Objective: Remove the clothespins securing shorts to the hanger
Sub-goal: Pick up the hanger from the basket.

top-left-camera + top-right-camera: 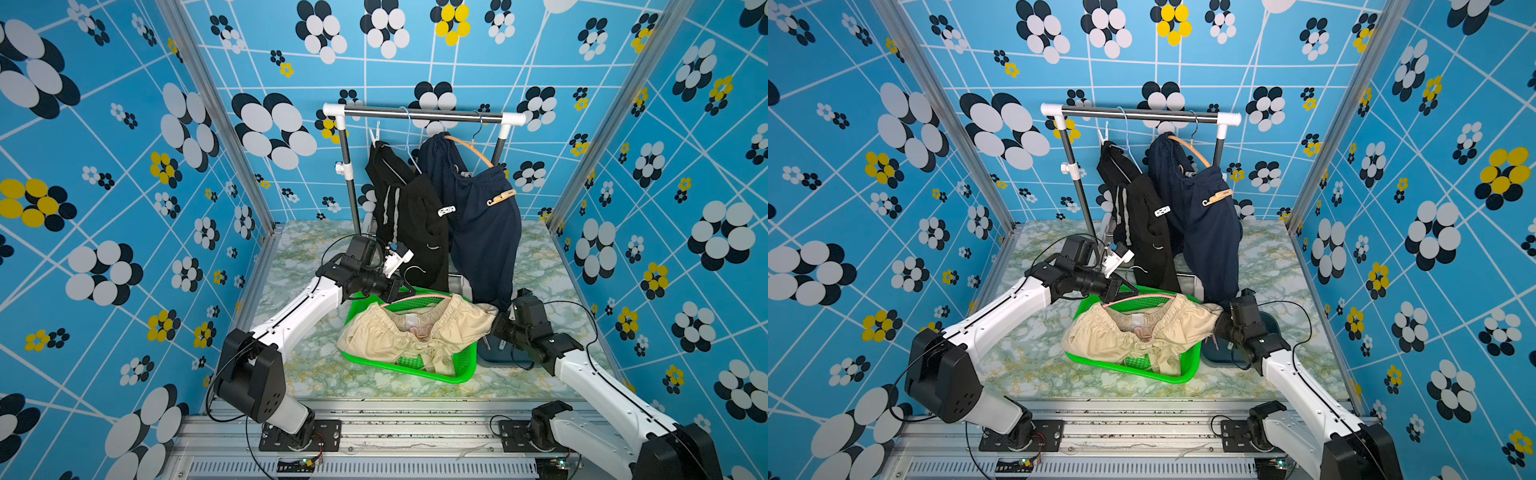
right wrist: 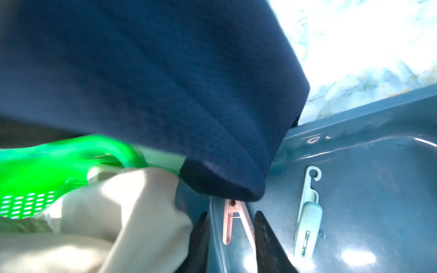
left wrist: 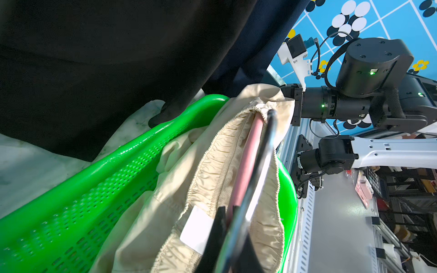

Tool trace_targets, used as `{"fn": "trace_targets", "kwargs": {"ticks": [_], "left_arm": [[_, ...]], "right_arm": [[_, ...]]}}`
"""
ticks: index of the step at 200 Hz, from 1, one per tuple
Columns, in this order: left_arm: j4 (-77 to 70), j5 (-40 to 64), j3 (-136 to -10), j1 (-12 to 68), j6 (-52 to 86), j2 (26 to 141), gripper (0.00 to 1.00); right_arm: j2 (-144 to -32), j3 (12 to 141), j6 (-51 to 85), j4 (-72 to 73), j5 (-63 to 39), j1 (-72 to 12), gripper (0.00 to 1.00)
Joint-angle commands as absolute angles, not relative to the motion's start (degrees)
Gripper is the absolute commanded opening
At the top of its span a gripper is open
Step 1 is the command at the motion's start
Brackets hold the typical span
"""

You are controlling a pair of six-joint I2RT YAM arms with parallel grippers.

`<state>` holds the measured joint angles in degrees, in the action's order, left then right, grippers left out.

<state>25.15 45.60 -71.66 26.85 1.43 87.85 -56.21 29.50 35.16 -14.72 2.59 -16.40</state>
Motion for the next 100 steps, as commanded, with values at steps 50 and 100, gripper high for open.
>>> {"fn": "trace_targets", "kwargs": {"ticks": [50, 100], "left_arm": [[29.23, 42.14, -73.86, 27.47, -6.95, 77.11, 0.00], [24.02, 34.73, -70.03, 27.52, -10.28, 64.59, 0.00]], "right_arm": [[-46.93, 33.41, 33.15, -24.78, 3.30, -16.60, 0.32], [-39.91, 40.97, 33.00, -30.16, 5.03, -20.96, 0.36]]}}
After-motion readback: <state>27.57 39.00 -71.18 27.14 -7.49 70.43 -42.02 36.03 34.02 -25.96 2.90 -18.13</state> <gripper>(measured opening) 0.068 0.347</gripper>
